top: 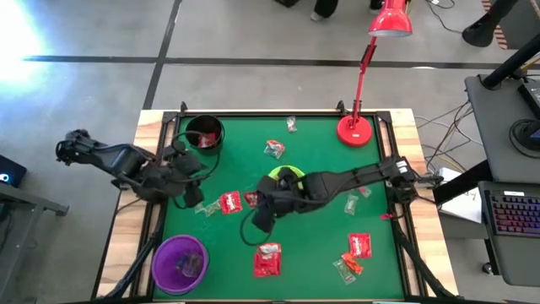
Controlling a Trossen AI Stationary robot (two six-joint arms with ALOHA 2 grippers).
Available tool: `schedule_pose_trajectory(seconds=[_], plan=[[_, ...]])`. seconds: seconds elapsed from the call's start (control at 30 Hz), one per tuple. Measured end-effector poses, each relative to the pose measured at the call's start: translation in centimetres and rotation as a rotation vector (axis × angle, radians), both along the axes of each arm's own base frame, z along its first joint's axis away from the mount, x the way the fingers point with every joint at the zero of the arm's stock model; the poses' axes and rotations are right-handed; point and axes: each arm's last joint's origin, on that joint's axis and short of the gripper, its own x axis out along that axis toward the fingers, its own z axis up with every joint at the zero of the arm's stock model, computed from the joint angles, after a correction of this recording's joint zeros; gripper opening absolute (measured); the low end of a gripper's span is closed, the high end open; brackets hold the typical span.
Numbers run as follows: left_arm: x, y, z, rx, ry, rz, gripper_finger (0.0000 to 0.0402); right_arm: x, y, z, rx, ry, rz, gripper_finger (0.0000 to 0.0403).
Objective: Sort candy
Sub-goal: Put the red candy into the black bucket
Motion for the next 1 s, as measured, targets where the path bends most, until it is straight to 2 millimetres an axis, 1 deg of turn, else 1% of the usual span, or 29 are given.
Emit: schedule_pose_trajectory(seconds=[0.13,0.2,0.3,0.4,0.53,0.8,0.9,1.0], plan=[[1.8,0.0,-0.6,0.012,-0.070,-0.039,0.0131,0.3,-1.6,0.9,-0.017,-0.008,0.012,0.0008],[2.4,0.0,-0.8,0.039,-0.077,-0.059,0.0134,0.2,-2.5,1.4,-0.027,0.004,0.002,0.0008],[2.8,0.0,-0.6,0.069,-0.106,-0.093,0.0134,-0.1,-3.6,2.0,-0.042,0.030,-0.008,0.0008],[3.1,0.1,-0.1,0.106,-0.150,-0.131,0.0131,-0.1,-4.5,2.7,-0.067,0.019,-0.004,0.0008],[3.6,0.7,0.5,0.118,-0.205,-0.141,0.0130,0.0,-5.4,3.3,-0.088,0.009,0.004,0.0008],[5.0,2.1,0.9,0.035,-0.269,-0.179,0.0130,-0.1,-6.2,4.2,-0.112,-0.013,0.016,0.0008],[5.3,2.3,1.4,-0.010,-0.329,-0.218,0.0130,-0.1,-6.3,4.3,-0.120,-0.013,0.024,0.0008],[5.4,2.5,1.3,-0.018,-0.329,-0.218,0.0130,0.0,-6.3,4.3,-0.120,-0.017,0.024,0.0008]])
